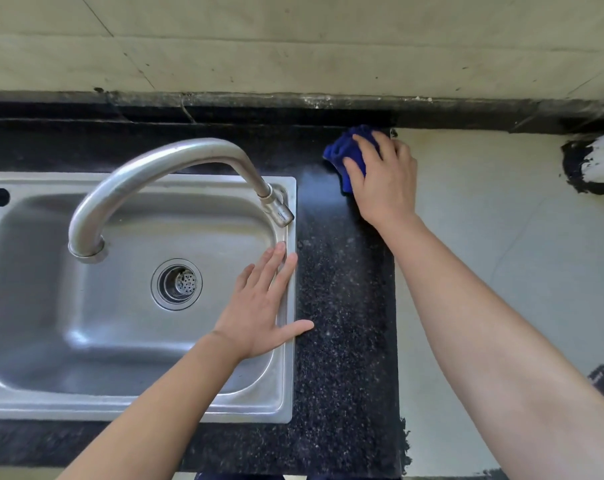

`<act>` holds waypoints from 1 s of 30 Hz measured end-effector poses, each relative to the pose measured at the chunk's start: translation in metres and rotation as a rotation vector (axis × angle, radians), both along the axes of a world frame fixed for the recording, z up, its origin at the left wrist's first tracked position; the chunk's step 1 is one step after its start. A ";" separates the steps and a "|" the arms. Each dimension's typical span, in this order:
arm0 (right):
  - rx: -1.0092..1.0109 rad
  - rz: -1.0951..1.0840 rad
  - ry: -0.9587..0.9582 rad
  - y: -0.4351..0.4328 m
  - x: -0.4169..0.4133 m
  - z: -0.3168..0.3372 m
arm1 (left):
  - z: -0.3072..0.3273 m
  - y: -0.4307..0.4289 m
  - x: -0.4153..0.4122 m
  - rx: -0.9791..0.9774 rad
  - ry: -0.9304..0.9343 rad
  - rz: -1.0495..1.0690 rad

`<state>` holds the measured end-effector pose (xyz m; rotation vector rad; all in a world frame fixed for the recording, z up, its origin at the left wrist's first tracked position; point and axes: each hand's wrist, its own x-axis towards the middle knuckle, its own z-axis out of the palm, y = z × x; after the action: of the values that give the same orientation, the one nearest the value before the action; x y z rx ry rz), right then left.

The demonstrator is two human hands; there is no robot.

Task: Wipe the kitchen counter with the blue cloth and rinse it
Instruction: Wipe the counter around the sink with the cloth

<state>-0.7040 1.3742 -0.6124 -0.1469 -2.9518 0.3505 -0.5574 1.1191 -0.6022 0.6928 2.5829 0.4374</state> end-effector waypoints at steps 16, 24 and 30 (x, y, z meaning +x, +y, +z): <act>0.036 0.048 -0.073 -0.019 -0.017 0.010 | -0.001 -0.001 -0.001 -0.030 -0.040 -0.010; -0.043 0.327 0.183 -0.052 -0.032 0.044 | 0.000 0.000 -0.001 -0.029 -0.045 -0.003; 0.024 0.180 0.047 -0.046 -0.034 0.020 | 0.000 0.000 -0.001 -0.017 -0.052 0.013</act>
<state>-0.7380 1.3280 -0.5922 0.1285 -2.9283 0.3371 -0.5586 1.1195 -0.6021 0.6506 2.5407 0.4319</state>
